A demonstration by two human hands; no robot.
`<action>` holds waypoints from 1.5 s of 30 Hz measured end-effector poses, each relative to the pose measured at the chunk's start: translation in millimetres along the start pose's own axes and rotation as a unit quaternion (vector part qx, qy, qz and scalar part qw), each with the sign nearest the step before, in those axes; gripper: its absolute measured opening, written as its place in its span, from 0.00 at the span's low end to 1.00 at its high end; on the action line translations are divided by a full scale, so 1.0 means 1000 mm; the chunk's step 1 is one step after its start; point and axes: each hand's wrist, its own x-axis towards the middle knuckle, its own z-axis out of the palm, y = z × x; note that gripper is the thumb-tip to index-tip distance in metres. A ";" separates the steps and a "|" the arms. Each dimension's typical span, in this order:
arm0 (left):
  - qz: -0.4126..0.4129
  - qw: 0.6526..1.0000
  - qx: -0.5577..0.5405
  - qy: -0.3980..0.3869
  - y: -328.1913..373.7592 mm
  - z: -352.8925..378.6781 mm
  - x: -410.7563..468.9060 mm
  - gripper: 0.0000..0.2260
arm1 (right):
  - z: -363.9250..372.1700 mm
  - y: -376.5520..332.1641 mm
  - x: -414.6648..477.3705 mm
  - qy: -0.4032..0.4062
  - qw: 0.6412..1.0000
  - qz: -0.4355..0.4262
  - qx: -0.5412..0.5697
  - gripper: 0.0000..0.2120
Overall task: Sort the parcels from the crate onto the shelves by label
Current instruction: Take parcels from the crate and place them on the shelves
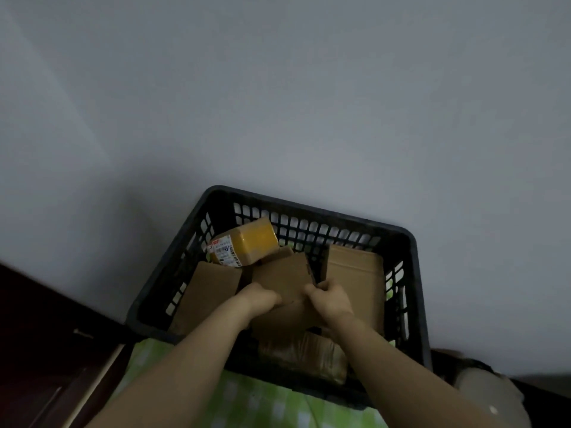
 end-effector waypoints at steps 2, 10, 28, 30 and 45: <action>0.017 1.000 -0.022 0.012 0.006 0.005 -0.024 0.26 | -0.017 0.001 -0.015 -0.009 0.997 0.017 0.075 0.14; 0.236 0.825 0.452 0.244 -0.002 0.055 -0.133 0.44 | -0.091 -0.006 -0.088 -0.106 0.968 -0.019 0.225 0.25; 0.289 0.792 -0.451 0.294 -0.123 0.007 -0.352 0.09 | -0.066 -0.027 -0.256 -0.353 0.886 -0.251 0.166 0.24; 0.295 0.780 -0.470 0.289 -0.136 0.002 -0.366 0.09 | -0.051 -0.029 -0.268 -0.370 0.876 -0.266 0.159 0.27; 0.319 0.791 -0.429 0.297 -0.215 -0.046 -0.458 0.15 | -0.019 -0.068 -0.348 -0.444 0.809 -0.374 0.093 0.09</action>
